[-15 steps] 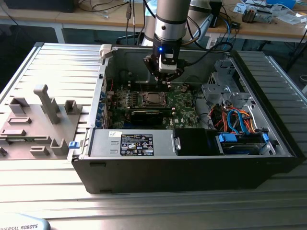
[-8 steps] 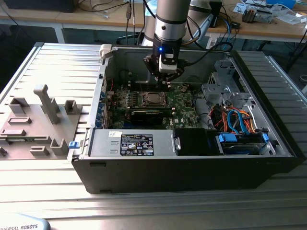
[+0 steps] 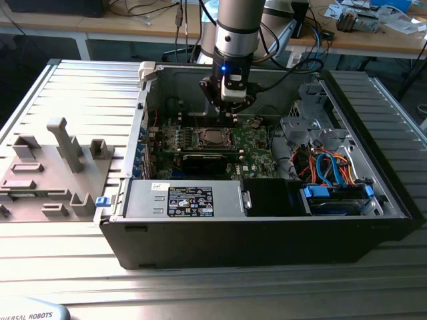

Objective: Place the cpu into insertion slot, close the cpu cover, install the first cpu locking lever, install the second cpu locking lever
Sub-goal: 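Install the first cpu locking lever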

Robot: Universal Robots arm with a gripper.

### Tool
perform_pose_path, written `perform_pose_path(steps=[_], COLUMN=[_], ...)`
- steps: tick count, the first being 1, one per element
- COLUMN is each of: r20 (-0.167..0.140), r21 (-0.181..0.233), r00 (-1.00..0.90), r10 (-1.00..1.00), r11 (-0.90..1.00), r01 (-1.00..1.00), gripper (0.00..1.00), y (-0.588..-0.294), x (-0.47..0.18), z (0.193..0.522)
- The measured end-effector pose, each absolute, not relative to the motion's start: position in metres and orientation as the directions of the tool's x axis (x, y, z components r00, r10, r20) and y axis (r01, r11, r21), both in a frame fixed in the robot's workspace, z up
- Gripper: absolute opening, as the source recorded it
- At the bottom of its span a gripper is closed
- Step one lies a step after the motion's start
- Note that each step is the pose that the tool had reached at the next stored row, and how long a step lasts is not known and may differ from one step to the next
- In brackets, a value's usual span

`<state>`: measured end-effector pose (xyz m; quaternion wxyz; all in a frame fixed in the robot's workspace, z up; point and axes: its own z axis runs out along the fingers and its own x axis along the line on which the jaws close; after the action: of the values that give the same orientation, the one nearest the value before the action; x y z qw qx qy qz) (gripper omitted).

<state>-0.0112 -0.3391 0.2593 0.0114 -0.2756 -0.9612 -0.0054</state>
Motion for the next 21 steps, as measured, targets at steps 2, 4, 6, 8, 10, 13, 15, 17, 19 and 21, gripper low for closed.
perform_pose_path(steps=[2,4,6,8,10,13,15,17,19,21], r20=[0.025,0.025,0.025,0.026,0.026,0.026,0.026,0.026,0.026,0.026], r21=[0.004,0.004,0.004,0.005,0.005,0.005,0.005,0.005,0.005,0.005], r00=[-0.848,-0.849,-0.849,-0.850,-0.855,-0.856,-0.861,-0.861,-0.862,-0.862], r10=[0.529,0.528,0.527,0.525,0.517,0.517,0.508,0.508,0.507,0.506], r11=[0.849,0.849,0.850,0.851,0.856,0.856,0.861,0.861,0.862,0.862], r01=[0.529,0.528,0.527,0.526,0.518,0.517,0.509,0.508,0.507,0.506], gripper=[0.11,0.11,0.11,0.11,0.11,0.11,0.11,0.11,0.11,0.11], y=[-0.3391,-0.3390,-0.3391,-0.3390,-0.3390,-0.3390,-0.3391,-0.3390,-0.3390,-0.3390], x=[-0.0112,-0.0112,-0.0112,-0.0112,-0.0112,-0.0112,-0.0112,-0.0112,-0.0112,-0.0112], z=[0.2594,0.2593,0.2594,0.2593,0.2593,0.2592,0.2590,0.2590,0.2589,0.2589])
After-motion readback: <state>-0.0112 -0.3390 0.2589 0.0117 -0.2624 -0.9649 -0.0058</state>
